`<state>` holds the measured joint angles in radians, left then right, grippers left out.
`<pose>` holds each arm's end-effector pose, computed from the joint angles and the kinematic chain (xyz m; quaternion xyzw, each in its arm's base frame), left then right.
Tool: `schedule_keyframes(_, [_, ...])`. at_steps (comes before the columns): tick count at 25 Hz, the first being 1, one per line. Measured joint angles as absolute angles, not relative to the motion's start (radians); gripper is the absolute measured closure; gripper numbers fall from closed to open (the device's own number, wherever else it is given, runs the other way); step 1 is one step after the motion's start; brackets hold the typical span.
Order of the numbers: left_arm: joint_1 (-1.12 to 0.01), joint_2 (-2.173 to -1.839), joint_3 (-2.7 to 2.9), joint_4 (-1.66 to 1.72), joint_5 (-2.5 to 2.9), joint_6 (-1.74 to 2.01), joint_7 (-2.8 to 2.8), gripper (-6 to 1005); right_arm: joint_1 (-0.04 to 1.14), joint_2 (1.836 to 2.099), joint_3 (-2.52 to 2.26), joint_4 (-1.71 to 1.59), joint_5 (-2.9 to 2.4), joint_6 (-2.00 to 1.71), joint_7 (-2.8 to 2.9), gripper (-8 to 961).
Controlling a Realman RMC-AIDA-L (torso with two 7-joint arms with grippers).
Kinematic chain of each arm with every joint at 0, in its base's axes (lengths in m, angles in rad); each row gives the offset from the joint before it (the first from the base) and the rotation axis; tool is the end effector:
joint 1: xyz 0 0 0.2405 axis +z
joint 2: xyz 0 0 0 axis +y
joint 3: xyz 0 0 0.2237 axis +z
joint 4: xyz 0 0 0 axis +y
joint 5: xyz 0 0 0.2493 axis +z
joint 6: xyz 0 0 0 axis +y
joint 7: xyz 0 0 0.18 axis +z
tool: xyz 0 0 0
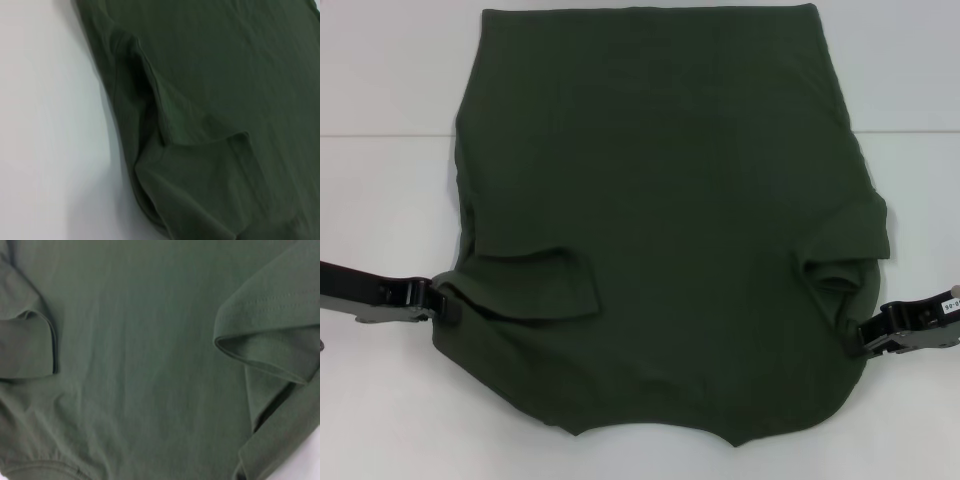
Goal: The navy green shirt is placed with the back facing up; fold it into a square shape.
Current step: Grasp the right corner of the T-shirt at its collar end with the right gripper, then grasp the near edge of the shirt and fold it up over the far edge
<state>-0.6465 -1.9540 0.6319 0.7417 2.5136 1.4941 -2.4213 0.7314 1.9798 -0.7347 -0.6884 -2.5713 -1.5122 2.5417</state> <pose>-0.3039 0.3882 0.0428 -0.7713 -0.6174 -0.0414 0.1488 0.2771 0.3888 0.0067 -0.7702 0.6292 -0.0211 0.1021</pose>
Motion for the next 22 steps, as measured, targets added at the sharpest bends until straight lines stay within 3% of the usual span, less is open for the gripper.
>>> schedule_keyframes(5, [-0.646, -1.954, 0.632, 0.739, 2.514, 1.493, -2.421, 971, 0.731, 1.979, -0.734, -0.687, -2.569, -1.528, 2.536, 708])
schedule_keyframes(11, [-0.634, -1.954, 0.6, 0.735, 2.499, 1.521, -2.41, 971, 0.714, 1.975, -0.717, -0.697, -2.548, -1.59, 2.492, 897])
schedule_keyframes(15, [-0.615, -1.945, 0.573, 0.725, 2.458, 1.597, -2.388, 972, 0.68, 1.967, -0.692, -0.701, -2.482, -1.713, 2.396, 897])
schedule_keyframes(22, [-0.577, -1.895, 0.469, 0.613, 2.437, 1.822, -2.278, 972, 0.597, 1.954, -0.673, -0.69, -2.436, -1.97, 2.233, 898])
